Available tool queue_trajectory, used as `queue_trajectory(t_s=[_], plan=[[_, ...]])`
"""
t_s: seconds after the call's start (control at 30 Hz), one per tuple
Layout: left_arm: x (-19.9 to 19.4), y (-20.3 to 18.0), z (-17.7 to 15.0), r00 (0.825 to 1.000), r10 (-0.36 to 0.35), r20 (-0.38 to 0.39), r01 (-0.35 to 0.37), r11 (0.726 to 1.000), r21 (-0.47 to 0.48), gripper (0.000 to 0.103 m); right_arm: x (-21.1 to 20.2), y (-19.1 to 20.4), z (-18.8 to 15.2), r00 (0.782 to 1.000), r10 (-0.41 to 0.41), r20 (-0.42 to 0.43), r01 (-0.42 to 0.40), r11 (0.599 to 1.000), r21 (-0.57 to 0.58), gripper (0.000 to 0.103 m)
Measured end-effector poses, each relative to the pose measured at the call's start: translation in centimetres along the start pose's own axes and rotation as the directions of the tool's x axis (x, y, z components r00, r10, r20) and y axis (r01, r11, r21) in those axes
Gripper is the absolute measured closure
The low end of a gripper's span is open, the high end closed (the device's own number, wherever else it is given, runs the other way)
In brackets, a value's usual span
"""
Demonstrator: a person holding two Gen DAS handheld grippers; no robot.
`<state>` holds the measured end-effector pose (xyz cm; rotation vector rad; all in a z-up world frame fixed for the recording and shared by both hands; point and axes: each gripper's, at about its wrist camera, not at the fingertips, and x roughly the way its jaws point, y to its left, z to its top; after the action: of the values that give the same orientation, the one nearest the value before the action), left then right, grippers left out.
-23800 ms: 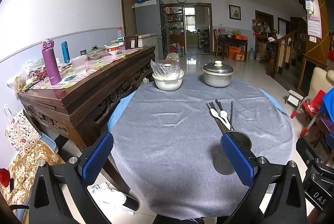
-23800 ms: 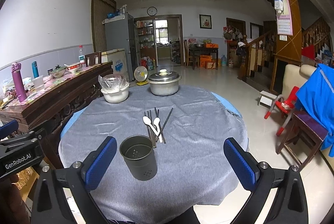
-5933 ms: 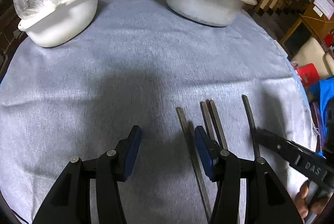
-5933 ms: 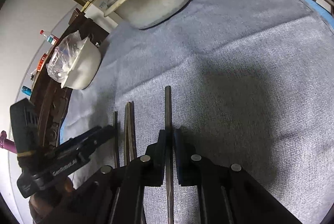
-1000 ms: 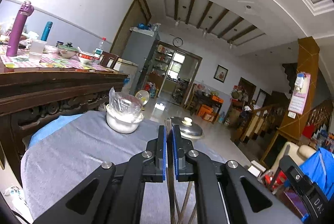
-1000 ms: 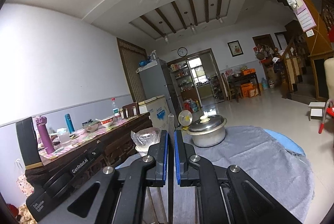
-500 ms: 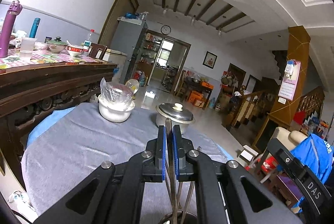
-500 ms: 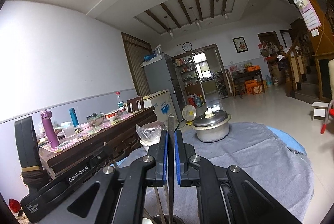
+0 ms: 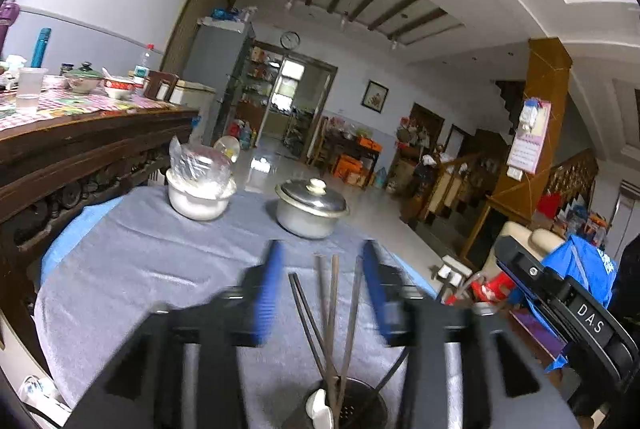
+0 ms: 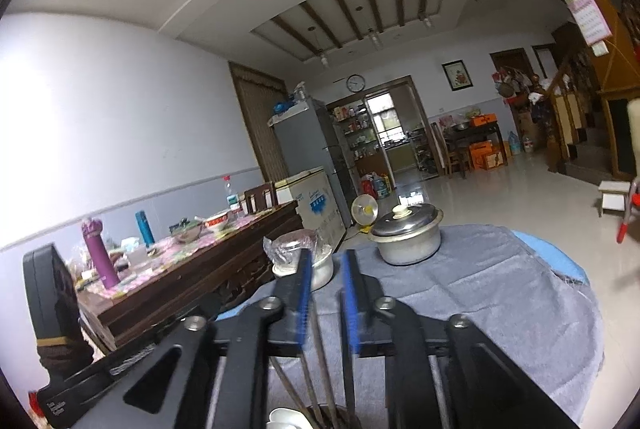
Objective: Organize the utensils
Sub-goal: 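Open both tools to drop the chopsticks into the gray cup, then move both tools back over the last chopsticks on the cloth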
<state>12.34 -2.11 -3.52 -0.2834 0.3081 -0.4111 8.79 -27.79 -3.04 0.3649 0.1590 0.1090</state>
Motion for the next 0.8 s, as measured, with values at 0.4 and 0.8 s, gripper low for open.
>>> queue_trajectory(t_s=[0.4, 0.8], plan=[[0.5, 3.9, 0.1, 0.991, 0.129, -0.030, -0.131, 0.988, -0.087, 0.037, 0.4, -2.9, -0.2, 0.997, -0.063, -0.047, 0.067, 0.994, 0.087, 0.074], [3.4, 7.1, -1.6, 0.932, 0.278, -0.232, -0.302, 0.950, -0.077, 0.032, 1.5, -5.2, -1.1, 0.986, -0.105, -0.130, 0.126, 0.980, 0.157, 0.074]])
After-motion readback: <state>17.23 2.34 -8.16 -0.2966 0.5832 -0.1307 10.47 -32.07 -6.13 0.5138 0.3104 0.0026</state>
